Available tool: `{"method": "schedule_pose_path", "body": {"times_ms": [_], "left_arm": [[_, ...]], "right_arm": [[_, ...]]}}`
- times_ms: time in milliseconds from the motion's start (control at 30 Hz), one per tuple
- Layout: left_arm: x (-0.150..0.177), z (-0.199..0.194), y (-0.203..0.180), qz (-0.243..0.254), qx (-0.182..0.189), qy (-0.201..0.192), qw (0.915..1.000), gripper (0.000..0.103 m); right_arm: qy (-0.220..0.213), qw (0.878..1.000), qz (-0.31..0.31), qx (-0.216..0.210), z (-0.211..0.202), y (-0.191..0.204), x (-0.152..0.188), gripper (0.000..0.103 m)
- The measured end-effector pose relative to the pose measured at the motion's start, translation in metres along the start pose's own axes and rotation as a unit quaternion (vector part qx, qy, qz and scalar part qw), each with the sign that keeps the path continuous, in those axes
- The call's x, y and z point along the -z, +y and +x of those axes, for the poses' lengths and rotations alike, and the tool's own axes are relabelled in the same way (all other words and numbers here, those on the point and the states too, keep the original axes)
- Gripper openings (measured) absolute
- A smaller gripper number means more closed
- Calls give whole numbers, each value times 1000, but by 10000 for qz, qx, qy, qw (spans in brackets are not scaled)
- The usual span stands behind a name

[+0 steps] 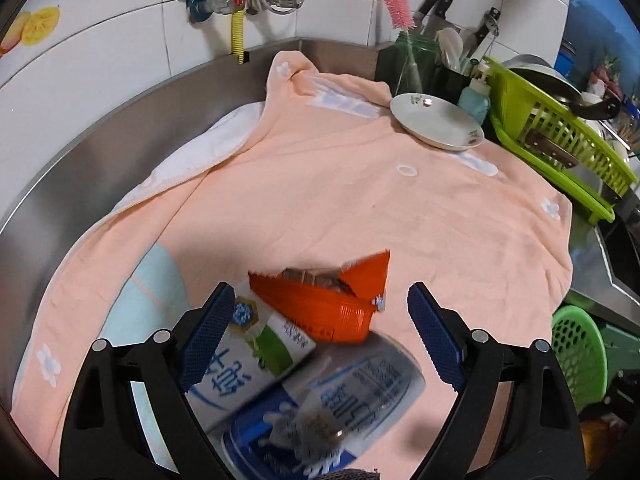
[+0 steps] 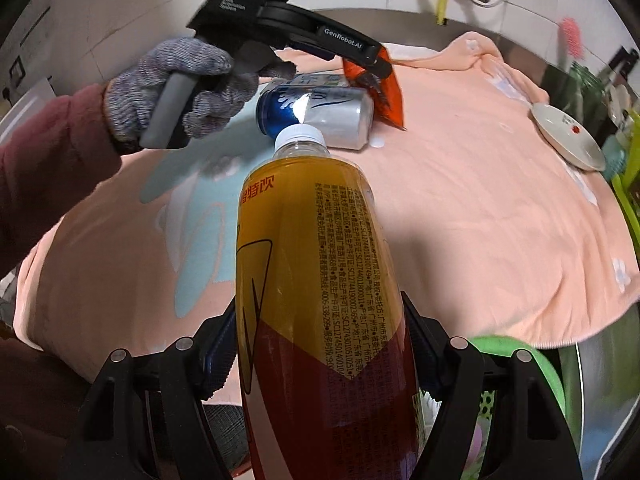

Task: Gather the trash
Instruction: 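Grasp the orange snack wrapper with the left tool while the right tool holds the bottle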

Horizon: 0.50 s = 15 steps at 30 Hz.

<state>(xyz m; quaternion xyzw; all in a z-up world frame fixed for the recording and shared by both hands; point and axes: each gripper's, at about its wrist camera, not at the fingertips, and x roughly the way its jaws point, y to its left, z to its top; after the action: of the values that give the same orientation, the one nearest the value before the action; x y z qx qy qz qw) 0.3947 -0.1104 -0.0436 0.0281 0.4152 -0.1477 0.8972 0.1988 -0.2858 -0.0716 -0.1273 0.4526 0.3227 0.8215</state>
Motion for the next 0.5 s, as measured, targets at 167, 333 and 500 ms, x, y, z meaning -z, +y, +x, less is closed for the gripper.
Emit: {"method": "schedule_pose_path", "body": {"times_ms": [167,333,500], "left_arm": [[-3,9,-3,73,69,87,9999,60],[-2,3,-9,165,81,-112,9998,59],[0,-11,-17,213,120,-208,9995,54]], "right_arm": [[-114,9995,290,53,-7,-8,13,70],[-232,9976,639,139,-15,-18,24,70],[-436,9937,980,326,-32,-32,37,70]]}}
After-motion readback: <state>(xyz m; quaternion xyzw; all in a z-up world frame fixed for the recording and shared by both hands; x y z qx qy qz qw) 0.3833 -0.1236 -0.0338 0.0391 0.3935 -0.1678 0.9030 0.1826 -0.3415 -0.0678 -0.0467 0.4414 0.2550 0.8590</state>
